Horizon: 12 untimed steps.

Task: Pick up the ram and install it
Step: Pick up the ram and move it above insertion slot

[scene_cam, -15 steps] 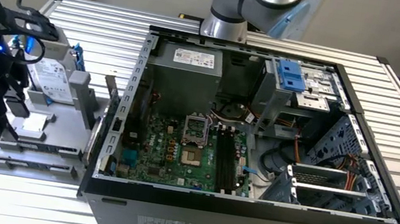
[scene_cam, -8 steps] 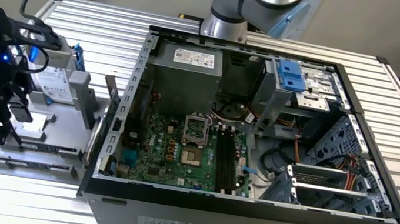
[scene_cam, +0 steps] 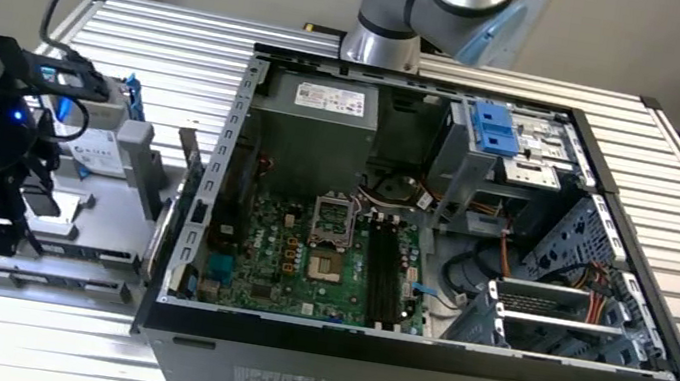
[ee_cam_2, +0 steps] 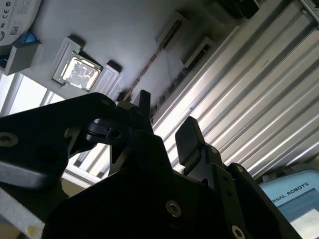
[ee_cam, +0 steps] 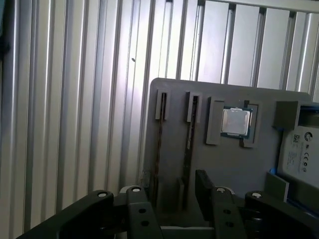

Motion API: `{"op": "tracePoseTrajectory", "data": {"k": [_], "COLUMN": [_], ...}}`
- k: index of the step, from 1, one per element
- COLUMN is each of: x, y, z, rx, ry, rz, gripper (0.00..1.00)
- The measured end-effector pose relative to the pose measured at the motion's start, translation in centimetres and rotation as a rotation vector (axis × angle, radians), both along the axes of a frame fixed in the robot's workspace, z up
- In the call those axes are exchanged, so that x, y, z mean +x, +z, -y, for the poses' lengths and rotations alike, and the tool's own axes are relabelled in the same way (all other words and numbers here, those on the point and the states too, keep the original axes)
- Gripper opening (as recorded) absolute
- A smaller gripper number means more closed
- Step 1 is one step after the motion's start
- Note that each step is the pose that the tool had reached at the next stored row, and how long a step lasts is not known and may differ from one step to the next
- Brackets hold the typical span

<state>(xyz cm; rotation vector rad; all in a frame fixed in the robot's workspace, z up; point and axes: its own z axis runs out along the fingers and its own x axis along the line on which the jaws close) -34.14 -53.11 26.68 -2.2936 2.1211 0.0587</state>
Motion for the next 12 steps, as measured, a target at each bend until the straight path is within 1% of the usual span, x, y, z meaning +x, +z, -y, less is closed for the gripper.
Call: {"op": "tracePoseTrajectory", "data": {"k": [7, 12], "x": [0.0, 0.0], "y": [-1.28, -2.2], "z": [0.0, 0.0], "rx": [0.0001, 0.0001], "ry": [-0.018, -0.021], "rz": [0.0, 0.0002], "gripper": [1.0, 1.0]}}
